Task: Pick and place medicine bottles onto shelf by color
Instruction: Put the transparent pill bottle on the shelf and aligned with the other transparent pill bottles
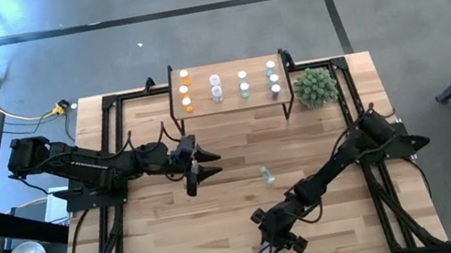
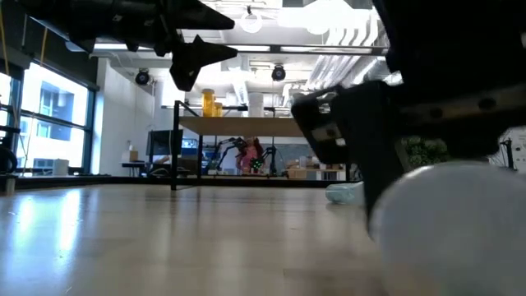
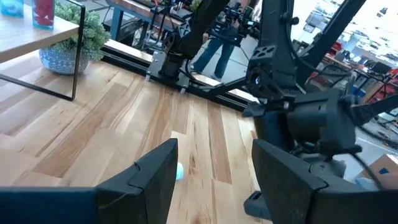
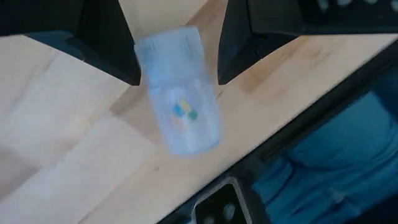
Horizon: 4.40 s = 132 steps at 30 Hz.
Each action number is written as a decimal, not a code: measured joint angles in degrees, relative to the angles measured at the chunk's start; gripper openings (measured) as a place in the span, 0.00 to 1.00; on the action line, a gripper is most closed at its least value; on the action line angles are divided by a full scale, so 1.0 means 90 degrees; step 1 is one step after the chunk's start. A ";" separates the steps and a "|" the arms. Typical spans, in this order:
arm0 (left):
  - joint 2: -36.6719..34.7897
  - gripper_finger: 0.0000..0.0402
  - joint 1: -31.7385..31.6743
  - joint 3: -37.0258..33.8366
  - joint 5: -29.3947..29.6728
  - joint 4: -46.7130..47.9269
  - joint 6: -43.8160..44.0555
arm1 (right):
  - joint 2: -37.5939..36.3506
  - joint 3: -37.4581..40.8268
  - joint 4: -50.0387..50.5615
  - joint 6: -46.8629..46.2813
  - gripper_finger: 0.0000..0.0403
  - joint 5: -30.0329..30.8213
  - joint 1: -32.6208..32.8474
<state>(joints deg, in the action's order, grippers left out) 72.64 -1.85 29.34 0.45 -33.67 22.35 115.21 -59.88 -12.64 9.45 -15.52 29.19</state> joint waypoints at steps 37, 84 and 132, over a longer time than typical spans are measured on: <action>-0.0002 0.49 0.0000 0.0000 -0.0027 0.0065 0.0503 | -0.0521 -0.1137 0.2651 0.0673 0.32 0.1623 -0.0130; 0.1490 0.49 -0.0257 0.0441 -0.1371 -0.0569 0.1012 | -0.0599 -0.3821 0.7129 0.2672 0.32 0.4933 -0.0964; 0.2346 0.35 -0.0237 0.1489 -0.1888 0.0271 0.0537 | -0.0597 -0.4478 0.7958 0.1851 0.44 0.4965 -0.0945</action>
<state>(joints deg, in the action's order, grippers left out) 93.76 -3.98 42.74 -16.54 -31.23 27.18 109.84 -100.18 58.98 26.11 29.17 20.69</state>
